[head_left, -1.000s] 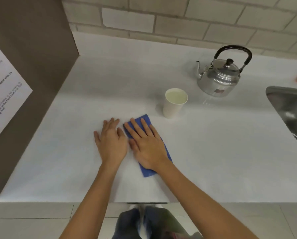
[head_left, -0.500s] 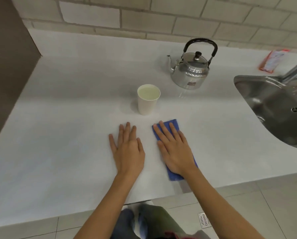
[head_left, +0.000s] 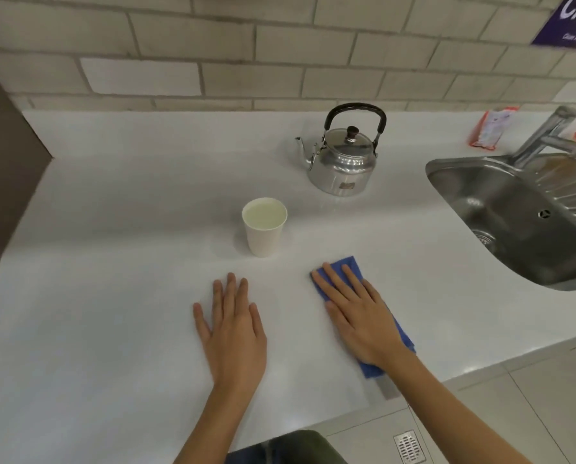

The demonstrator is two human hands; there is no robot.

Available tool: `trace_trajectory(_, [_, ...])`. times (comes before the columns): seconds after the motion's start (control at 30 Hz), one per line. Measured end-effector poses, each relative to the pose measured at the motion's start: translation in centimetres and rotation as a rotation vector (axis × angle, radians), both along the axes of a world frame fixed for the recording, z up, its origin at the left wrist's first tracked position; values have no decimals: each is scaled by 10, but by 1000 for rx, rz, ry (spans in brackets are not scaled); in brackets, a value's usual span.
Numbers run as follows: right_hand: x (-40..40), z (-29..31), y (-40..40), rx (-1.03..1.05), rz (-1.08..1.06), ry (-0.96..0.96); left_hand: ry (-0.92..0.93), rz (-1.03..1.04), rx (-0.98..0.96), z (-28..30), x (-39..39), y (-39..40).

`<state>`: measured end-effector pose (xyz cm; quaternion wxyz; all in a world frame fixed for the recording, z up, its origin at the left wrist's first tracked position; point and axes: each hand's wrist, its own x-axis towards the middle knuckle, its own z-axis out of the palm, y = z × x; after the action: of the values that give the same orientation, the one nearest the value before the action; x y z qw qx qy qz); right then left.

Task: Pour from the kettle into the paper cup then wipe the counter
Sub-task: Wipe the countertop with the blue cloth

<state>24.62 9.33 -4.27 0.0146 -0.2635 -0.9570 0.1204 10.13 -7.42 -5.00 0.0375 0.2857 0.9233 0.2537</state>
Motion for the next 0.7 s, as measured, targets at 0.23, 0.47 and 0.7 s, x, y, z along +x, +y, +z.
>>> trace_trajectory(0.23, [-9, 2, 102, 57, -340, -36, -35, 6, -17, 3, -8, 3])
trace_trajectory(0.47, [-106, 6, 71, 79, -75, -61, -14, -10, -47, 8, -56, 9])
trace_trajectory(0.7, [-74, 5, 78, 34, -239, -29, 18, -157, 277, 17, 15, 8])
